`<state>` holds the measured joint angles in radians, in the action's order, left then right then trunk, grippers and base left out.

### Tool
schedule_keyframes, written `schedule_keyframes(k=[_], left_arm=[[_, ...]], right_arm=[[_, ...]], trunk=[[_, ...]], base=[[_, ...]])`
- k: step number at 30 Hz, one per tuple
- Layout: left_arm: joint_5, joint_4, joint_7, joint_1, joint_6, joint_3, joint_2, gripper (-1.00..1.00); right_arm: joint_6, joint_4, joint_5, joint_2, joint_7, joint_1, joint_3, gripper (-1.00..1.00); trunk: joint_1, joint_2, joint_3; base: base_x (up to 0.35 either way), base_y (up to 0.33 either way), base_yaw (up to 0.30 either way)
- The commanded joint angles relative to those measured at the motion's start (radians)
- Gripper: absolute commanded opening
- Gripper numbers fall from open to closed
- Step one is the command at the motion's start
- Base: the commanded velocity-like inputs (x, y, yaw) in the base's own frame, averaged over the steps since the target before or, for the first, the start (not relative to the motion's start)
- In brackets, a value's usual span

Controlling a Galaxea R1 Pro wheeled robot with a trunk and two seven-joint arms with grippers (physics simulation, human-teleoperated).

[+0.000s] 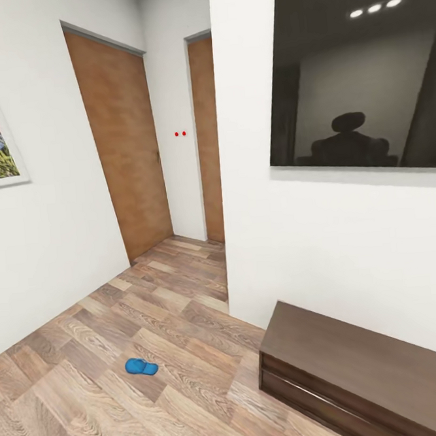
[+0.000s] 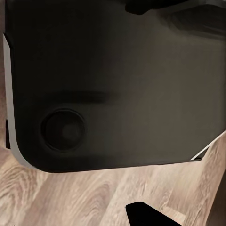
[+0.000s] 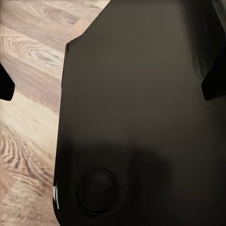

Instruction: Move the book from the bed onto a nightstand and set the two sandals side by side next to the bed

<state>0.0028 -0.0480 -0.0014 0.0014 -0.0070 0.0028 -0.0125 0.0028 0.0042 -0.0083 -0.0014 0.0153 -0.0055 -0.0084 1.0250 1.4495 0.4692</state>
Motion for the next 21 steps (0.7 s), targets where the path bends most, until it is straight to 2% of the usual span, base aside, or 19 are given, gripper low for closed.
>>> schedule_keyframes(k=[1,21], left_arm=[[0.0,-0.001,0.0,0.0,-0.001,0.0,0.0,1.0],[0.0,-0.007,0.0,0.0,-0.011,0.0,0.0,1.0]], right_arm=[[0.0,0.0,-0.001,0.0,0.002,-0.001,-0.001,1.0],[0.0,0.0,-0.001,0.0,0.003,-0.001,-0.001,1.0]], trunk=[[0.0,0.0,0.001],[0.0,0.0,0.001]], base=[[0.0,0.0,0.284],[0.0,0.0,0.284]])
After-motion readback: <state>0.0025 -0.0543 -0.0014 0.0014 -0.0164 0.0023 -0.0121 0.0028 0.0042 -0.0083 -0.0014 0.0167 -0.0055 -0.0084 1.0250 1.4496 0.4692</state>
